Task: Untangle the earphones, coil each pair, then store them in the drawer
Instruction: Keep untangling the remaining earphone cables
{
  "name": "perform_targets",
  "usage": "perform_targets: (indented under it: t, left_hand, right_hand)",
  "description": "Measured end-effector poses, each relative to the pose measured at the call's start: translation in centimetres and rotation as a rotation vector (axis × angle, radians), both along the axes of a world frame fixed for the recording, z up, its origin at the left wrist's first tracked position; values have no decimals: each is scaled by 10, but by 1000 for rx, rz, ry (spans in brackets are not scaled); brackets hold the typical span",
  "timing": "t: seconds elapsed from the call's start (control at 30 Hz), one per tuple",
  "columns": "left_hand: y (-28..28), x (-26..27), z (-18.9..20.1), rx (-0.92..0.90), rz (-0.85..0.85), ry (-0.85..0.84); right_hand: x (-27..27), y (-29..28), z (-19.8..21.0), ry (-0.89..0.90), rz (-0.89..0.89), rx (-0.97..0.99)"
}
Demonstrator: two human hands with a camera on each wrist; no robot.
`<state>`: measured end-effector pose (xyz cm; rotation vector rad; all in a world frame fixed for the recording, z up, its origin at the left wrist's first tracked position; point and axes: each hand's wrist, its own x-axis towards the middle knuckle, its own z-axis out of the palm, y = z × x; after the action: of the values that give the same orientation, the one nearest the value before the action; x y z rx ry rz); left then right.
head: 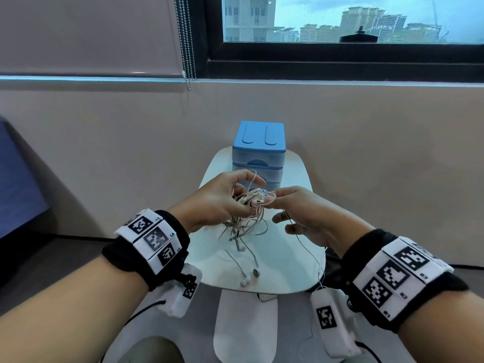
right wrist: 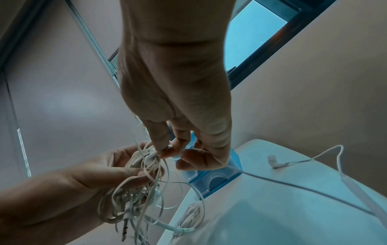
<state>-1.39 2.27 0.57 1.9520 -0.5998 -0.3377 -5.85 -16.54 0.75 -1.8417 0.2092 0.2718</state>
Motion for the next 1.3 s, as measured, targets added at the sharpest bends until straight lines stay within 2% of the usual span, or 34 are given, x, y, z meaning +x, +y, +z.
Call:
perform_targets:
  t: [0.2, 0.4, 0.5, 0.63, 0.8, 1.0, 1.3]
  left_hand:
    - [-1, 0, 4, 5, 14, -16]
    - [3, 2, 11, -38, -54, 117]
    - [2, 4, 9, -35, 6, 104]
    - [-2, 3, 6, -87, 84, 74]
    - [-6, 0, 7, -67, 94, 32]
    - [-8, 4, 9, -139, 74, 177]
    - [-3, 5, 8, -147, 64, 301]
  right_hand:
    - [1, 1, 4, 43, -28, 112]
    - [0, -7, 4, 63, -82, 126]
    - [-2, -7, 3, 47, -72, 147]
    - [-3, -10, 0, -24, -9, 109]
    - [-3, -15, 0, -141, 107, -38]
    - [-5, -21, -1, -330, 158, -110]
    - [-5, -20, -3, -348, 185, -80]
